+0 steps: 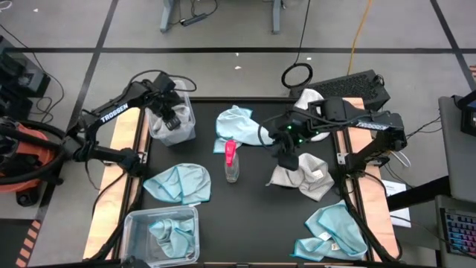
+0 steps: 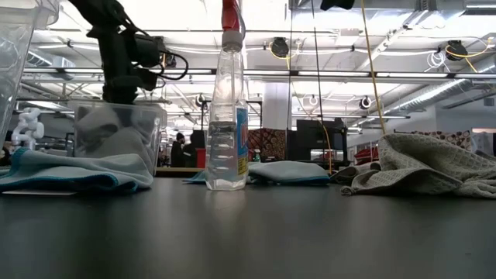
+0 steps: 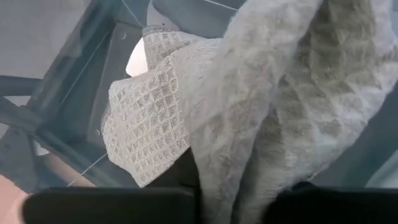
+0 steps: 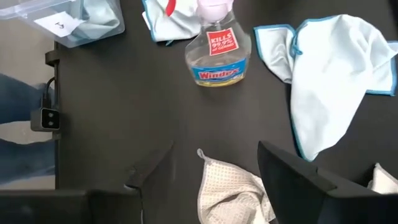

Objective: Sort microfiber towel by color & place in baskets
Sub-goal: Put the gray towel into the top transparent bin

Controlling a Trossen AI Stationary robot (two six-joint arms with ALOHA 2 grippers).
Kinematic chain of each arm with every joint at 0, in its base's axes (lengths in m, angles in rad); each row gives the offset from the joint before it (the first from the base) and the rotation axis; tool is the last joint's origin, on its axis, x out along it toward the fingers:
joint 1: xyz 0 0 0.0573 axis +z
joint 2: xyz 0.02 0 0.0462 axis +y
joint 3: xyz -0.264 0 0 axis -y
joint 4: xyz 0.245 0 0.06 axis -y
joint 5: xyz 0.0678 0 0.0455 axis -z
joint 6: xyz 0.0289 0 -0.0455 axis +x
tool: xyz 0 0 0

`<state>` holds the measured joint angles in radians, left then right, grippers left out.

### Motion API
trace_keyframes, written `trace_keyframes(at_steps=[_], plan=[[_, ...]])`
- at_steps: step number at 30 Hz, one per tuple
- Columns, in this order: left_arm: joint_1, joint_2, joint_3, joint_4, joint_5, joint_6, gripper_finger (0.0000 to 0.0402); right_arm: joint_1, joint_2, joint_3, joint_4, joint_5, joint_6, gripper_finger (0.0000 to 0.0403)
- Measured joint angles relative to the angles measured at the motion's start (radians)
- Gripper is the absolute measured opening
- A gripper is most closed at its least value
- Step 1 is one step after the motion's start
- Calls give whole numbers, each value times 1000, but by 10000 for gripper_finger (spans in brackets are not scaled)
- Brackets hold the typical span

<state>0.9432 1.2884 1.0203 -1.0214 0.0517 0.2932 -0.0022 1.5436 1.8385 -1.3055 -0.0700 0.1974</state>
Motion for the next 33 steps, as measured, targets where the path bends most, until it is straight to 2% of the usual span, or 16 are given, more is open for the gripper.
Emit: trace_keyframes(at_steps=[8,11,14,20,26,29,33], plan=[[0,-11,61,-55,-4,-24,202,46,0,0,-8,0,30,217],[0,-11,125,-95,-4,-25,233,61,0,0,-9,0,30,217],[0,-11,203,-140,-4,-25,248,71,1,0,-11,0,31,217],[-1,-12,321,-189,-5,-25,250,78,-18,1,-31,2,49,217],[-1,-5,284,-179,-7,14,246,78,-53,1,-31,63,64,217],[-2,17,238,-189,-4,36,222,78,-67,1,-31,73,82,217],[-2,48,162,-181,0,60,169,92,-78,1,-30,76,98,217]])
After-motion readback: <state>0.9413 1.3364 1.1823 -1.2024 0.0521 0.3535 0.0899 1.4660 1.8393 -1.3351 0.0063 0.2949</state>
